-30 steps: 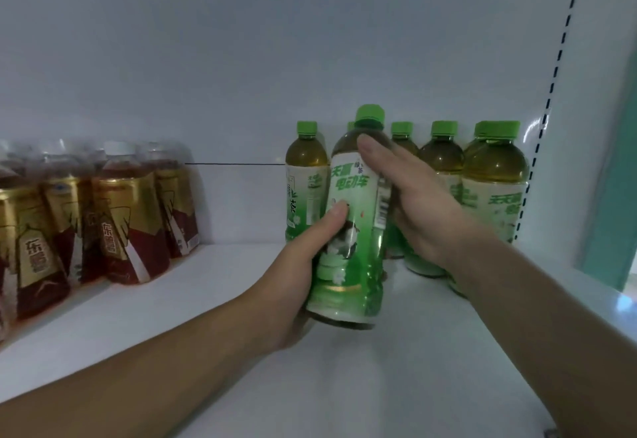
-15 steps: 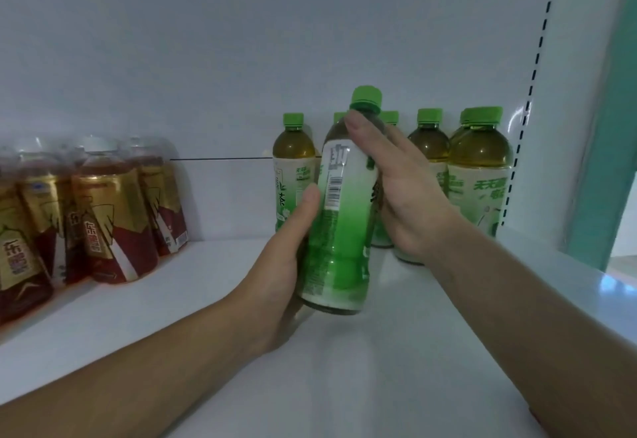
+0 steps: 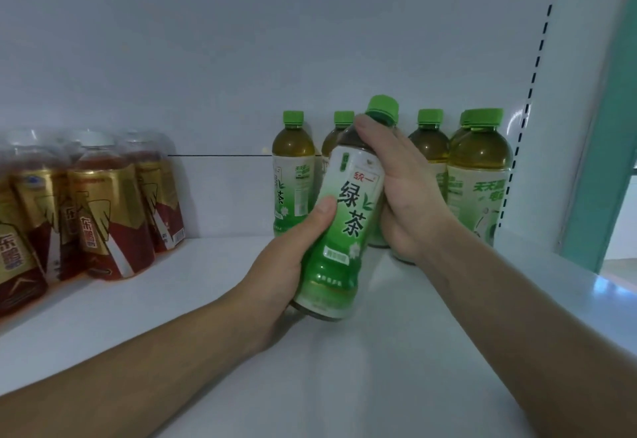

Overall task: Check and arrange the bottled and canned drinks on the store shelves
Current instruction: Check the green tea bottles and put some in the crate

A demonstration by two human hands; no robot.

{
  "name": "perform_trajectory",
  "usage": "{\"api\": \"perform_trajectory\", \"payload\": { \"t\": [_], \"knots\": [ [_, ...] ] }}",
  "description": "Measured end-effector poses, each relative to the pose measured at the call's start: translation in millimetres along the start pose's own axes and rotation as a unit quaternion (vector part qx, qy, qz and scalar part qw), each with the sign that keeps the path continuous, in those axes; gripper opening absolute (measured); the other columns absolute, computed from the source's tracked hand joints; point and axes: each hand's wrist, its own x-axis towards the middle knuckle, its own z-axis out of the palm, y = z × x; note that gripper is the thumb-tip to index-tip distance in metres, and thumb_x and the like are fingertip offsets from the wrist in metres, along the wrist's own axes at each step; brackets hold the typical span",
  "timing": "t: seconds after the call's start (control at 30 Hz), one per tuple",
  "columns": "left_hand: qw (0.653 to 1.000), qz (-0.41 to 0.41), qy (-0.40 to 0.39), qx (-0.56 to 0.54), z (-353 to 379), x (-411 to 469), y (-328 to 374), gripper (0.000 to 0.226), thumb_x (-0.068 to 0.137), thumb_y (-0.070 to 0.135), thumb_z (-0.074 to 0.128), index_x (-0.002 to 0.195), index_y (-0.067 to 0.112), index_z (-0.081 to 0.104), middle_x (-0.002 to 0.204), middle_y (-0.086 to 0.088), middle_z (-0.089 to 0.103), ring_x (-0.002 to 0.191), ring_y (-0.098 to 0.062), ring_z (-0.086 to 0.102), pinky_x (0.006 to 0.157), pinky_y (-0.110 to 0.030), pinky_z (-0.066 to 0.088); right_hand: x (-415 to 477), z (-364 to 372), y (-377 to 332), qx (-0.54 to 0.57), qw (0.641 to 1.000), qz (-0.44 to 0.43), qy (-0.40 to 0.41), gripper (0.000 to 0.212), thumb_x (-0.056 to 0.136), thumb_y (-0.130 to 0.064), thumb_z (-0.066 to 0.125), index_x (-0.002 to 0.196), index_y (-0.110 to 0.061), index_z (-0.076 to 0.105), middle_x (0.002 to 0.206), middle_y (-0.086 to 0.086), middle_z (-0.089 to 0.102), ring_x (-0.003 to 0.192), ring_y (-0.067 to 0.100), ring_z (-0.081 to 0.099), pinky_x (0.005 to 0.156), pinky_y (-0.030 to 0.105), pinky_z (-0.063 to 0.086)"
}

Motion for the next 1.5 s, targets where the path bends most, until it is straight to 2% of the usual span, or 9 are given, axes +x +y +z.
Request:
{"api": "perform_trajectory", "payload": {
  "t": [0.13,0.23,0.4,0.6,0.8,1.0,1.2,1.3,1.5],
  "knots": [
    [0.99,-0.085,-0.052,-0.096,-2.2,-10.0,5.4,0.065,0.072,0.066,0.058,0.104,0.012,0.076,0.088,-0.016,0.073,0.066,-0.029,0.068,0.058,-0.034,0.056,2.6,-5.8,2.0,0.064,0.989,0.106,-0.083,0.051,0.078,-0.048,0.072,0.112,-0.01,0.066,0.098,0.012,0.068,0.091,0.027,0.065,0.089,0.044,0.054],
    [0.984,-0.107,-0.079,-0.121,2.4,-9.1,8.5,0.067,0.077,0.066,0.054,0.105,0.009,0.076,0.091,-0.019,0.073,0.068,-0.031,0.07,0.063,-0.039,0.059,3.4,-9.2,0.6,0.073,0.985,0.128,-0.093,0.053,0.082,-0.05,0.069,0.118,-0.011,0.064,0.105,0.013,0.064,0.092,0.026,0.064,0.087,0.041,0.055],
    [1.0,-0.011,0.015,-0.026,6.6,6.6,5.0,0.063,0.078,0.057,0.061,0.13,0.021,0.064,0.093,-0.006,0.077,0.079,-0.023,0.074,0.073,-0.039,0.059,4.8,-5.8,-0.7,0.015,1.0,0.01,-0.017,0.021,0.092,-0.033,0.071,0.099,-0.013,0.066,0.089,0.008,0.066,0.078,0.021,0.064,0.079,0.042,0.055],
    [0.985,-0.112,-0.065,-0.115,-3.2,-10.4,7.0,0.064,0.079,0.067,0.054,0.097,0.01,0.076,0.09,-0.017,0.072,0.067,-0.03,0.068,0.06,-0.035,0.057,-1.0,-5.5,-6.6,0.06,0.99,0.076,-0.105,0.038,0.085,-0.046,0.064,0.1,-0.011,0.068,0.093,0.009,0.068,0.086,0.023,0.065,0.089,0.043,0.054],
    [1.0,-0.003,-0.019,0.0,7.6,-4.2,-0.4,0.065,0.074,0.064,0.054,0.128,0.03,0.064,0.11,-0.001,0.076,0.096,-0.017,0.074,0.073,-0.033,0.059,2.9,-4.9,-3.1,-0.004,1.0,0.004,-0.011,0.039,0.093,-0.037,0.07,0.118,-0.007,0.066,0.104,0.014,0.07,0.093,0.027,0.069,0.095,0.05,0.056],
    [0.99,-0.084,-0.046,-0.106,0.5,-9.0,7.7,0.062,0.077,0.063,0.056,0.105,0.012,0.075,0.088,-0.015,0.073,0.066,-0.028,0.069,0.055,-0.034,0.056,1.2,-6.3,-3.4,0.045,0.992,0.07,-0.093,0.045,0.085,-0.047,0.064,0.108,-0.009,0.067,0.095,0.01,0.068,0.088,0.024,0.066,0.09,0.043,0.054],
    [0.998,-0.017,0.024,-0.06,8.0,11.4,7.1,0.063,0.087,0.056,0.053,0.134,0.015,0.061,0.096,-0.01,0.078,0.082,-0.022,0.075,0.065,-0.031,0.06,0.0,-5.1,-2.4,-0.03,0.999,-0.01,-0.023,0.039,0.092,-0.035,0.07,0.116,-0.004,0.065,0.101,0.013,0.073,0.087,0.022,0.071,0.078,0.039,0.058],
    [0.999,0.002,0.035,-0.022,3.8,7.0,3.7,0.053,0.092,0.058,0.047,0.125,0.022,0.067,0.096,-0.005,0.078,0.082,-0.02,0.075,0.069,-0.031,0.059,-0.4,-1.8,-1.4,-0.05,0.998,-0.04,-0.009,0.051,0.09,-0.036,0.073,0.126,-0.002,0.06,0.103,0.011,0.073,0.09,0.021,0.072,0.081,0.039,0.057],
    [0.989,-0.105,-0.047,-0.089,0.1,-8.4,6.6,0.066,0.084,0.066,0.047,0.106,0.011,0.076,0.096,-0.018,0.074,0.075,-0.03,0.071,0.065,-0.036,0.059,-0.6,-2.8,-4.3,0.002,0.997,0.038,-0.068,0.03,0.092,-0.043,0.063,0.097,-0.013,0.068,0.093,0.008,0.07,0.083,0.022,0.068,0.092,0.046,0.054]
  ]
}}
